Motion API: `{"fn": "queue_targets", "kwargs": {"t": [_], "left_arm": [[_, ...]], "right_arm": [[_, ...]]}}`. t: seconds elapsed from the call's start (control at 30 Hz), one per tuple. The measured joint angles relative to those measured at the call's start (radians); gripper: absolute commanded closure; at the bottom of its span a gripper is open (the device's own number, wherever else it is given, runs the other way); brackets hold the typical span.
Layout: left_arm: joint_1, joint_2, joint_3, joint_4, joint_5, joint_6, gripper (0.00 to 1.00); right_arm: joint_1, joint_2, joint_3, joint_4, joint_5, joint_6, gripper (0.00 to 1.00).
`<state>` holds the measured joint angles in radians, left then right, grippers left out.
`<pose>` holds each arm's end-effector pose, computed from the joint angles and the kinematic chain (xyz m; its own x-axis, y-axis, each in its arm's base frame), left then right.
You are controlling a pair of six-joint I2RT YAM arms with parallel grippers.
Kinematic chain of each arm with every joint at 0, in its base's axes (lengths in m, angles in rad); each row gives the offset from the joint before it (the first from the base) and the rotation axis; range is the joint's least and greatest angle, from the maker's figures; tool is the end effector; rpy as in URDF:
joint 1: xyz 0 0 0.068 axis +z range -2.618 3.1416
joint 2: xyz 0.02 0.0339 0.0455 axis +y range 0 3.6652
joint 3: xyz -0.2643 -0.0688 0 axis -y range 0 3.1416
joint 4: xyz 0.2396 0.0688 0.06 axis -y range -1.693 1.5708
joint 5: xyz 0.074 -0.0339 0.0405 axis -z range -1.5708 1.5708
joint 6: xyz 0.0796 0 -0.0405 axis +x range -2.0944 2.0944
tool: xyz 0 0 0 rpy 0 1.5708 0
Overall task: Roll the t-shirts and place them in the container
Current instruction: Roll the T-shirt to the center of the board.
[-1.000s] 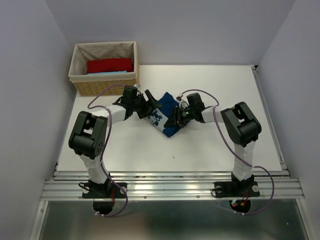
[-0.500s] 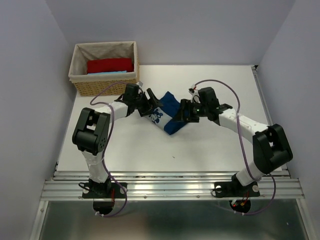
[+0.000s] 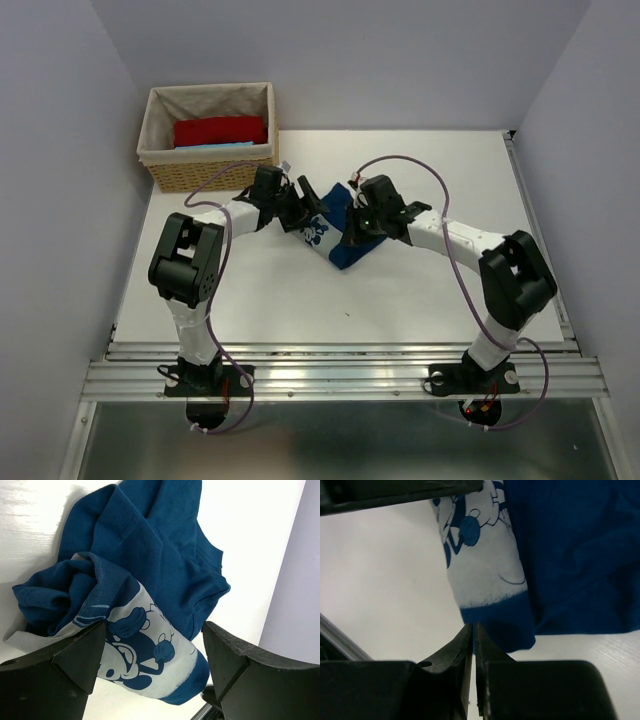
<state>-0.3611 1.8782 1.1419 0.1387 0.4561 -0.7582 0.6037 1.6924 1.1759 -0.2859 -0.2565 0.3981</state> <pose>0.3974 -0.1876 0.1671 -0.8345 -0.3447 -0.4298 0.1157 0.6531 -0.7484 0.3137 0.2408 0.2011 -0.8148 -0.1064 -0.5699 -0.4105 0.8000 0.4376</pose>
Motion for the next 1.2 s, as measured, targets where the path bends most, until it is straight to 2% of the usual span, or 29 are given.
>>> {"fn": "queue_targets", "kwargs": {"t": [0.23,0.4,0.57,0.7,0.77,0.87,1.0,1.1,1.2], "left_arm": [[-0.006,0.001,0.034,-0.045,-0.001,0.016,0.09],[-0.006,-0.015,0.063,-0.108,-0.025,0.042,0.07],[0.012,-0.105,0.056,-0.174,-0.07,0.042,0.2],[0.037,-0.208,-0.045,-0.149,-0.099,-0.006,0.23],[0.044,-0.232,-0.111,-0.134,-0.107,-0.039,0.2],[0.042,-0.226,-0.199,-0.102,-0.111,-0.077,0.13],[0.042,-0.2,-0.241,-0.089,-0.117,-0.103,0.09],[0.042,-0.184,-0.255,-0.036,-0.119,-0.117,0.09],[0.042,-0.174,-0.269,0.013,-0.126,-0.124,0.13]], "right_arm": [[0.0,0.136,0.009,0.017,0.098,0.001,0.89],[0.0,0.148,0.006,0.049,0.151,0.006,0.9],[0.0,0.148,-0.008,0.074,0.176,0.006,0.9],[0.0,0.148,-0.012,0.087,0.18,0.007,0.9],[0.0,0.148,-0.014,0.09,0.18,0.01,0.89],[-0.001,0.148,-0.019,0.107,0.164,0.013,0.9],[-0.014,0.152,-0.034,0.137,0.121,0.017,0.9],[-0.032,0.166,-0.041,0.169,0.074,0.025,0.9],[-0.044,0.167,-0.053,0.19,0.039,0.031,0.9]]}}
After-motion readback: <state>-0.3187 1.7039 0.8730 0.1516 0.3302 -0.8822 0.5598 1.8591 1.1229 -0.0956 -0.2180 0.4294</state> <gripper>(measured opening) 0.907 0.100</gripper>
